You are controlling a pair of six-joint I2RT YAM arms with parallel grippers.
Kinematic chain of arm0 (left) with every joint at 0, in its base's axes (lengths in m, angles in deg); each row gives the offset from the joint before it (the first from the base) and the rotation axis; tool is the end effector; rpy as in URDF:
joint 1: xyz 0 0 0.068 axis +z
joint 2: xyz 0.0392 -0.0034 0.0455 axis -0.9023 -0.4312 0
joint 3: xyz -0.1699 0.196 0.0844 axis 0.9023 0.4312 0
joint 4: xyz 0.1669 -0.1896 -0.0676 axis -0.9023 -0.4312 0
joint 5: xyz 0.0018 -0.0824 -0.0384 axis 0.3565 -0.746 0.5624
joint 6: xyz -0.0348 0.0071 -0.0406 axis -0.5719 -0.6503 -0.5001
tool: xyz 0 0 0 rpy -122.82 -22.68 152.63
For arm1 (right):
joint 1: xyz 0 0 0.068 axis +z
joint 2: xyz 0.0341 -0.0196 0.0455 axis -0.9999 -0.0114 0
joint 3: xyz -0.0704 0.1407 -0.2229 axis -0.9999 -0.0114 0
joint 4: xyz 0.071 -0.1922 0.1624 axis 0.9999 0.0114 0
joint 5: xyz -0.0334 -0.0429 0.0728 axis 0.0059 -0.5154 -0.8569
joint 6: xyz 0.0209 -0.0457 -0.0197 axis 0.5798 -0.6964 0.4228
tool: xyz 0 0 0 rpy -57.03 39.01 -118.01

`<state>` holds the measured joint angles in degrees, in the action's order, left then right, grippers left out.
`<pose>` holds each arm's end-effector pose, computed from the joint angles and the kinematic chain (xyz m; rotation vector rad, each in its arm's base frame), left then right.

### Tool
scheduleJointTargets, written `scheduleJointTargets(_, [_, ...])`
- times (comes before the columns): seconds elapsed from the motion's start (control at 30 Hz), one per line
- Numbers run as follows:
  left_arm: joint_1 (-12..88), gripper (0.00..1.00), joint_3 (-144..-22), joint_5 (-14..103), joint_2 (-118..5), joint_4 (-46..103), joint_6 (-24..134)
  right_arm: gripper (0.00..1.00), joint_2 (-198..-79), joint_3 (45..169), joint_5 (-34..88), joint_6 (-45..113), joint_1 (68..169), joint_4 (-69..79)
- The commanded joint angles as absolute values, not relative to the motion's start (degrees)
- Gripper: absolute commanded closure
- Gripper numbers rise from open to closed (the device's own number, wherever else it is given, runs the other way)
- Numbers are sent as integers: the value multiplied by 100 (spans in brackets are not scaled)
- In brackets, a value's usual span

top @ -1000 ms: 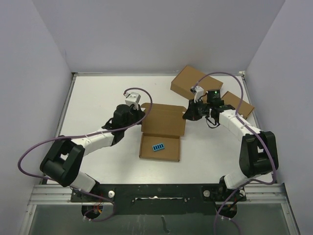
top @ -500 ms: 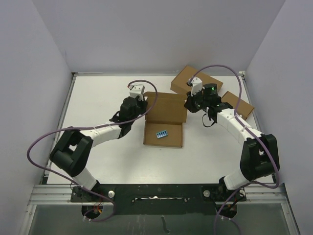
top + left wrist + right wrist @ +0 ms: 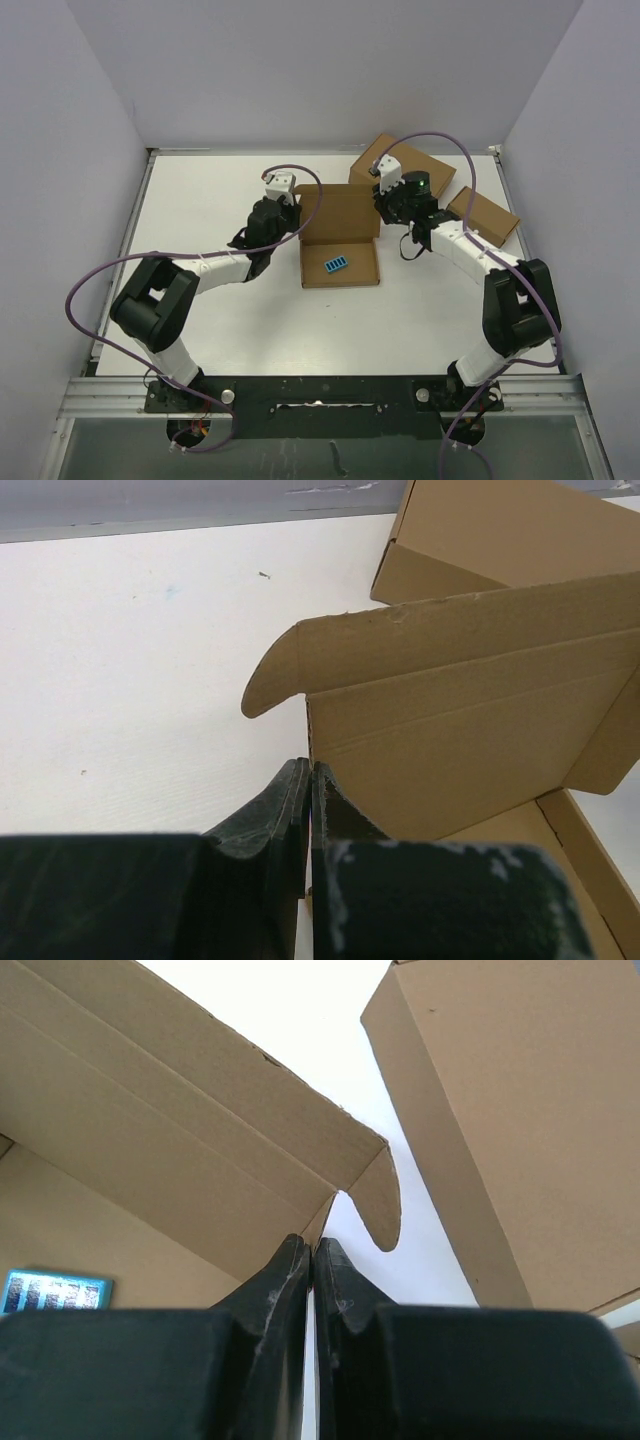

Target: Fold the paper box

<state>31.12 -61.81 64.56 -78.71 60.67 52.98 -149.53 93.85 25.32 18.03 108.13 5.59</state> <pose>0.3157 -0.1989 0.2173 0.1538 1.7880 -0.4118 0.3446 0.1235 0.2545 -0.6020 2.0146 0.2779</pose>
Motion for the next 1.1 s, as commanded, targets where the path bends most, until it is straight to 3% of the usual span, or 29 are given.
scheduleJointTargets(0.0, [2985,100,-6193,5978,-7902,6734,5134,100,-14634,9162,2503,1913,10991,-243])
scheduleJointTargets(0.33, [2895,100,-5955,6190,-7774,6831,5239,100,-14378,8837,2658,2293,11143,-764])
scheduleJointTargets(0.57, [2912,100,-6142,6280,-7903,7050,5592,100,-14614,8917,3189,1729,11554,-1460])
scheduleJointTargets(1.07, [2873,100,-5865,6290,-8103,7897,5655,100,-14727,8453,3029,2113,11582,-2053])
